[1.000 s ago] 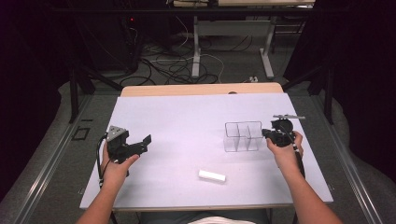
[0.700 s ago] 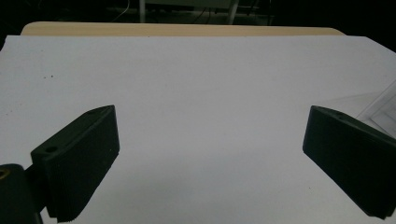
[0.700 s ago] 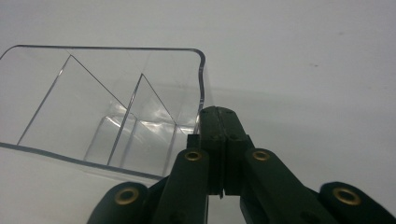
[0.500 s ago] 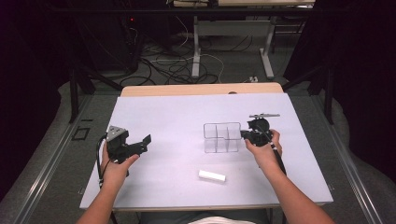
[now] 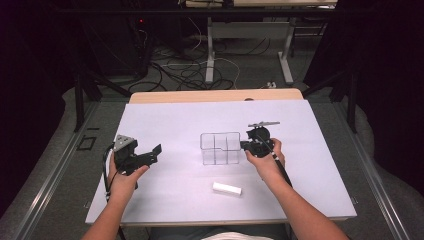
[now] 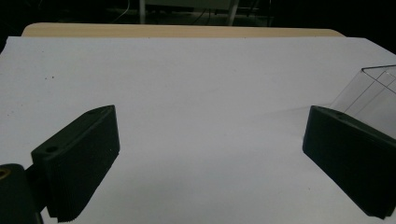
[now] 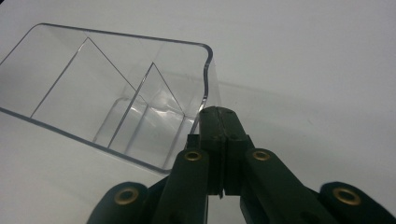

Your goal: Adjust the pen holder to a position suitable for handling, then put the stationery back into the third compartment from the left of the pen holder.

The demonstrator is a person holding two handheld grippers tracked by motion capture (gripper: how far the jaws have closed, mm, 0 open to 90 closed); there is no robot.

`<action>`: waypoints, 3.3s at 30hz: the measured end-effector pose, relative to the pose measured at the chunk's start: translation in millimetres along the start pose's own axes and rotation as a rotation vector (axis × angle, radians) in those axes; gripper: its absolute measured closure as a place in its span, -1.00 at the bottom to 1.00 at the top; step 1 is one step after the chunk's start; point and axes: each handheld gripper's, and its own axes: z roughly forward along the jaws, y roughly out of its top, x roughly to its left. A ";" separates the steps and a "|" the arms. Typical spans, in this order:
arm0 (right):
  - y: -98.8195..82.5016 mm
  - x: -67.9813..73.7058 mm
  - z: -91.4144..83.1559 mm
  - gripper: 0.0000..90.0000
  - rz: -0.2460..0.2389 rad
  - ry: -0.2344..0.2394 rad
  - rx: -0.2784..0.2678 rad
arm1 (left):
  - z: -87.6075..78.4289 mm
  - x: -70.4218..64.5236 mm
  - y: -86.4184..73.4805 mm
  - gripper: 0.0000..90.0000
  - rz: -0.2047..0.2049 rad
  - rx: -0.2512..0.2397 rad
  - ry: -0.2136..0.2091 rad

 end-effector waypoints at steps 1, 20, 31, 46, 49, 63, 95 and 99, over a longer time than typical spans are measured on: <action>-0.3 1.3 0.1 1.00 -0.001 0.000 0.001 | 0.0 -0.1 -0.1 -0.91 -0.002 0.002 0.000; 2.1 -8.6 -10.8 0.70 -0.064 0.079 -0.074 | -0.1 -0.2 -1.7 -0.91 -0.004 0.004 0.002; 7.1 0.3 -21.9 0.26 -0.167 0.187 -0.105 | 0.0 0.2 -1.5 -0.91 -0.003 0.006 0.005; -0.1 5.3 -27.6 -0.26 -0.328 0.304 -0.068 | -0.2 -0.2 -1.9 -0.90 -0.001 0.007 0.004; -1.5 3.8 -25.9 -0.27 -0.329 0.322 -0.061 | -0.1 -0.3 -1.9 -0.90 -0.001 0.006 0.003; -16.0 11.4 -21.8 -0.30 -0.484 0.314 0.009 | 1.8 -2.5 -2.4 -0.90 0.007 0.017 0.001; -49.1 37.8 -11.5 0.07 -0.744 0.380 0.409 | 3.6 -3.5 -3.8 -0.89 0.017 0.030 0.005; -52.9 40.5 -8.2 0.18 -0.761 0.381 0.446 | 3.6 -3.6 -3.7 -0.89 0.018 0.029 0.004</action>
